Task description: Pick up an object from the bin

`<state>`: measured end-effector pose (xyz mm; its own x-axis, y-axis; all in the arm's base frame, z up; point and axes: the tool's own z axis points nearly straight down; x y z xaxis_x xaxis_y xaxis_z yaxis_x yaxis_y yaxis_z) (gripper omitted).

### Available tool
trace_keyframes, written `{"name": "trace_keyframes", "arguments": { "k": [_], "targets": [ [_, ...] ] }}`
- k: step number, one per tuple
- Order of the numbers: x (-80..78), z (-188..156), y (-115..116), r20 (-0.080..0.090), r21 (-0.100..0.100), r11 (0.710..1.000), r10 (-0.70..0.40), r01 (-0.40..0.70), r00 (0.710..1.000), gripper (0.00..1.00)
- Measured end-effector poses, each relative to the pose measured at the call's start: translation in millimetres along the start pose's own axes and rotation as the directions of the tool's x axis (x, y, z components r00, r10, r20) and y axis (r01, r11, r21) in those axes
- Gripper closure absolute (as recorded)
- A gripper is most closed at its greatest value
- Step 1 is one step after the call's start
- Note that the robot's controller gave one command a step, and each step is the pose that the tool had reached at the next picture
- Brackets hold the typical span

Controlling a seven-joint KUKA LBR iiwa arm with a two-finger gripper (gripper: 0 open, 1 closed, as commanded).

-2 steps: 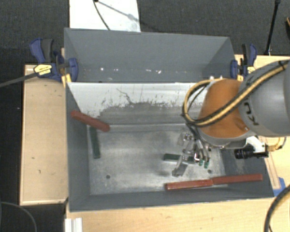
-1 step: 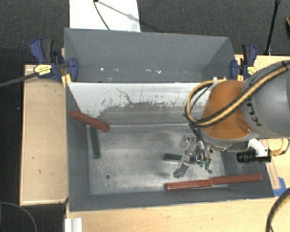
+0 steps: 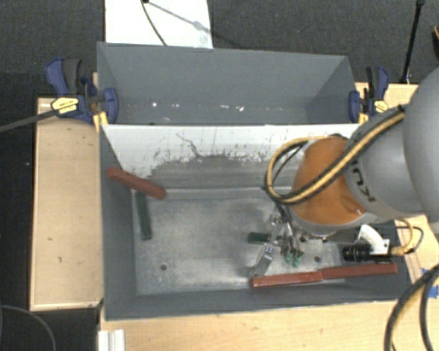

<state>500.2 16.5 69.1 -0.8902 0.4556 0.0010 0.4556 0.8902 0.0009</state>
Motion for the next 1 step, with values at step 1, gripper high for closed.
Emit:
{"name": "trace_keyframes", "arguments": {
  "k": [1],
  "targets": [
    [-0.7,-0.7,0.4,0.002,-0.001,1.000,-0.001,0.001,1.000,0.00]
  ]
}}
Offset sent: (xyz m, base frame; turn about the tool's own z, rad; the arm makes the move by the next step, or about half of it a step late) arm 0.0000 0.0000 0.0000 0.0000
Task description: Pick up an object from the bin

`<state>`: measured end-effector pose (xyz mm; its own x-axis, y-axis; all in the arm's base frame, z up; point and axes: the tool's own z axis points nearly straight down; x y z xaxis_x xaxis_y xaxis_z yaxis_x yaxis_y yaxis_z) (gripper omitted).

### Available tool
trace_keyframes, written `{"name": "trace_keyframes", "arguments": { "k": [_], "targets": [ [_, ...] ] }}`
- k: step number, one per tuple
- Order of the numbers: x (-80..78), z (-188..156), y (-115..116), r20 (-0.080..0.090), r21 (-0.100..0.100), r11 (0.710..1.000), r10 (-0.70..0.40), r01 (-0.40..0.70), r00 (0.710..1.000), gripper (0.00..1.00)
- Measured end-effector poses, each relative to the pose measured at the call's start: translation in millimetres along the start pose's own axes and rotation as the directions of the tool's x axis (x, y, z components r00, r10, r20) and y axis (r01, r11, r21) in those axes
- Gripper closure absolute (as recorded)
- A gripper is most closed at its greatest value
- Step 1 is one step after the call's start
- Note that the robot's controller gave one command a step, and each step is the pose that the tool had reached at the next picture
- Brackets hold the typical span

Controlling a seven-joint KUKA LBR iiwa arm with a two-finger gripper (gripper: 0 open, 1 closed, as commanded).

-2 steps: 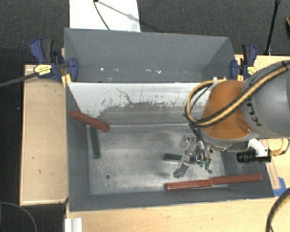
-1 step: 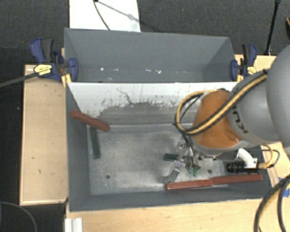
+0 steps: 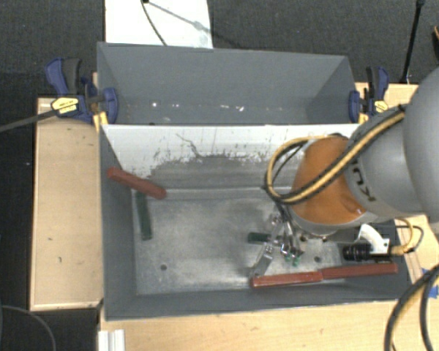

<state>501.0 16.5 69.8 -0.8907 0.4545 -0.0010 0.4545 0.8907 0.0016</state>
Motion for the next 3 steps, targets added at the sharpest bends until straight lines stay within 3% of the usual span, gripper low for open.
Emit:
{"name": "trace_keyframes", "arguments": {
  "k": [1,3],
  "targets": [
    [0.4,0,0,-0.001,0.001,1.000,-0.001,0.001,1.000,1.00],
    [-1.7,-56,1,0.003,-0.001,1.000,-0.011,0.011,1.000,1.00]
  ]
}}
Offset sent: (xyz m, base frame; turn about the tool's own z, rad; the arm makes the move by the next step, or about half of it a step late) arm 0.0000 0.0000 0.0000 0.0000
